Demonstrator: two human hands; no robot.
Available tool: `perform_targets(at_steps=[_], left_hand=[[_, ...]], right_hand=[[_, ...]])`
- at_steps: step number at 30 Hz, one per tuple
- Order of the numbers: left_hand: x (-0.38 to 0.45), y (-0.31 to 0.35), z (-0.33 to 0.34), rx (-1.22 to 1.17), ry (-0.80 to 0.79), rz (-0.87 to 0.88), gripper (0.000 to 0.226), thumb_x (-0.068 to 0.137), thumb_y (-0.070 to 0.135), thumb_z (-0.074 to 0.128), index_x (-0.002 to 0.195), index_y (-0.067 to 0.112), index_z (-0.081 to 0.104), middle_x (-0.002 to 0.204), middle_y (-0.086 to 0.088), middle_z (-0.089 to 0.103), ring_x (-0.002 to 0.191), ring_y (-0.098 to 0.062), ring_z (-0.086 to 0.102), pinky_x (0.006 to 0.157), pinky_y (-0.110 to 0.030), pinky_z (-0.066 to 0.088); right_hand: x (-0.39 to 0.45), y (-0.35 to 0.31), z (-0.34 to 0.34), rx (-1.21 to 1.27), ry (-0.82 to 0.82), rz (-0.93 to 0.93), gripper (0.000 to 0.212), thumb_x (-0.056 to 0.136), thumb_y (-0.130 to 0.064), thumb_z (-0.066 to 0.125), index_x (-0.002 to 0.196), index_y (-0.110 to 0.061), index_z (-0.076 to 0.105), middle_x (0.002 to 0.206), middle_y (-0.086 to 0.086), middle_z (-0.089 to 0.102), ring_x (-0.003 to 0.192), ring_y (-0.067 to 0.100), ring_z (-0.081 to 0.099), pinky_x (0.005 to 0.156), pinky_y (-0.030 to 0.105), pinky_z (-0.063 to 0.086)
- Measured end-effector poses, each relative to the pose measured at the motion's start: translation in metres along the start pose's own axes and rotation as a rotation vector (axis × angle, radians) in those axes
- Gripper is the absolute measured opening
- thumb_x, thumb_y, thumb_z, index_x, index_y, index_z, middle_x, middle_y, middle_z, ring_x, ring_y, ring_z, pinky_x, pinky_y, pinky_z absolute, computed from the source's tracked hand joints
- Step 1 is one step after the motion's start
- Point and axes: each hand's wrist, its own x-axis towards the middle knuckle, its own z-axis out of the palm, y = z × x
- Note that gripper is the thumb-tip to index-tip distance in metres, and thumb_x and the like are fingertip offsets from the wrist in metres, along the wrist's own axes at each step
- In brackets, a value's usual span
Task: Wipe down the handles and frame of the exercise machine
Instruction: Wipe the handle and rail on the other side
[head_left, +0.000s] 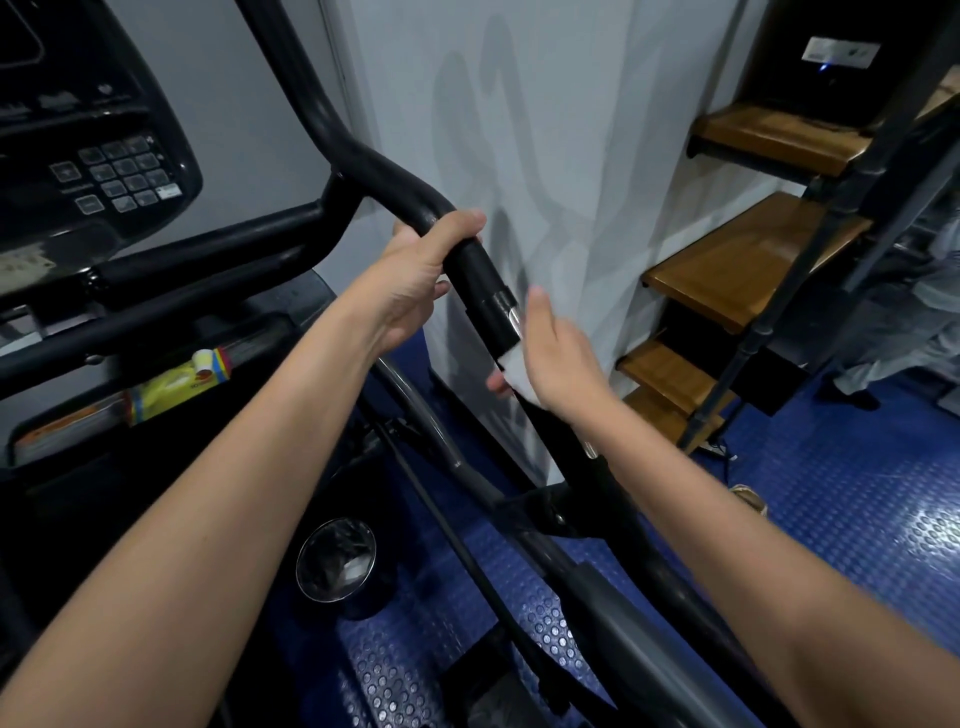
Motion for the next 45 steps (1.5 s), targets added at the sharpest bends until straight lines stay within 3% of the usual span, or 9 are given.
perform_targets(at_steps=[6, 15, 21, 24, 26, 31, 34, 38, 45], left_hand=[[-0.003, 0.003, 0.002, 0.013, -0.001, 0.017, 0.091, 0.069, 0.052, 0.081, 0.141, 0.014, 0.038, 0.119, 0.002, 0.061, 0.126, -0.015, 0.057, 0.117, -0.050, 0.035], [0.002, -0.003, 0.003, -0.006, 0.026, 0.021, 0.081, 0.065, 0.053, 0.079, 0.130, 0.017, 0.046, 0.113, 0.003, 0.063, 0.118, -0.013, 0.059, 0.116, -0.049, 0.037], [0.001, -0.006, 0.005, -0.020, 0.023, 0.033, 0.087, 0.066, 0.052, 0.078, 0.136, 0.011, 0.045, 0.106, 0.005, 0.065, 0.108, -0.009, 0.062, 0.115, -0.049, 0.037], [-0.002, -0.003, 0.005, -0.009, 0.012, 0.030, 0.095, 0.067, 0.053, 0.079, 0.143, 0.009, 0.041, 0.115, 0.004, 0.062, 0.110, -0.010, 0.060, 0.116, -0.049, 0.036], [-0.003, -0.002, 0.005, -0.007, 0.014, 0.025, 0.097, 0.066, 0.055, 0.079, 0.143, 0.010, 0.040, 0.119, 0.003, 0.061, 0.114, -0.012, 0.059, 0.117, -0.049, 0.035], [-0.003, -0.003, 0.007, -0.003, 0.044, 0.034, 0.096, 0.065, 0.055, 0.078, 0.141, 0.010, 0.042, 0.116, 0.002, 0.061, 0.115, -0.013, 0.059, 0.116, -0.050, 0.036], [-0.001, -0.005, 0.007, -0.001, 0.044, 0.033, 0.093, 0.066, 0.055, 0.077, 0.141, 0.011, 0.042, 0.115, 0.003, 0.062, 0.112, -0.012, 0.059, 0.116, -0.051, 0.036], [0.000, -0.006, 0.005, 0.013, 0.032, 0.021, 0.094, 0.068, 0.055, 0.078, 0.143, 0.013, 0.039, 0.120, 0.003, 0.060, 0.124, -0.014, 0.056, 0.116, -0.050, 0.037], [-0.002, -0.001, 0.000, 0.072, -0.003, -0.009, 0.100, 0.067, 0.065, 0.077, 0.146, 0.017, 0.038, 0.126, 0.003, 0.060, 0.129, -0.017, 0.056, 0.116, -0.048, 0.036]], right_hand=[[0.014, -0.017, 0.007, 0.005, 0.040, -0.082, 0.092, 0.092, -0.071, 0.003, 0.077, -0.013, 0.072, 0.067, 0.010, 0.072, 0.074, 0.026, 0.072, 0.084, 0.043, 0.055], [-0.077, 0.060, -0.016, -0.308, 0.055, -0.159, 0.057, 0.099, -0.062, 0.013, 0.073, -0.022, 0.043, 0.057, -0.001, 0.054, 0.053, 0.015, 0.055, 0.053, 0.032, 0.038], [-0.033, 0.015, -0.014, -0.033, -0.074, -0.046, 0.091, 0.095, -0.071, 0.002, 0.094, -0.010, 0.069, 0.071, 0.010, 0.073, 0.078, 0.023, 0.071, 0.082, 0.036, 0.051], [0.011, -0.012, -0.001, 0.374, -0.249, 0.160, 0.098, 0.085, -0.083, 0.021, 0.117, -0.001, 0.064, 0.084, 0.020, 0.067, 0.076, 0.040, 0.063, 0.081, 0.049, 0.051], [0.019, -0.015, 0.002, 0.317, -0.185, 0.130, 0.100, 0.075, -0.090, 0.026, 0.119, -0.008, 0.063, 0.099, 0.018, 0.067, 0.090, 0.040, 0.064, 0.090, 0.052, 0.049], [-0.052, 0.010, -0.014, -0.041, -0.026, -0.145, 0.050, 0.106, -0.051, 0.020, 0.089, -0.018, 0.054, 0.085, 0.001, 0.061, 0.081, 0.012, 0.057, 0.079, 0.039, 0.043], [-0.089, 0.049, -0.021, -0.096, -0.028, -0.121, 0.043, 0.105, -0.053, 0.020, 0.079, -0.026, 0.041, 0.070, -0.004, 0.052, 0.066, 0.006, 0.051, 0.068, 0.040, 0.043], [-0.111, 0.070, -0.030, -0.198, -0.085, -0.031, 0.039, 0.097, -0.066, 0.020, 0.094, -0.034, 0.043, 0.081, -0.004, 0.060, 0.074, 0.010, 0.059, 0.072, 0.043, 0.051], [-0.079, 0.026, -0.012, -0.142, -0.074, -0.236, 0.038, 0.094, -0.028, 0.026, 0.128, -0.023, 0.041, 0.116, 0.003, 0.054, 0.101, 0.018, 0.052, 0.091, 0.042, 0.050]])
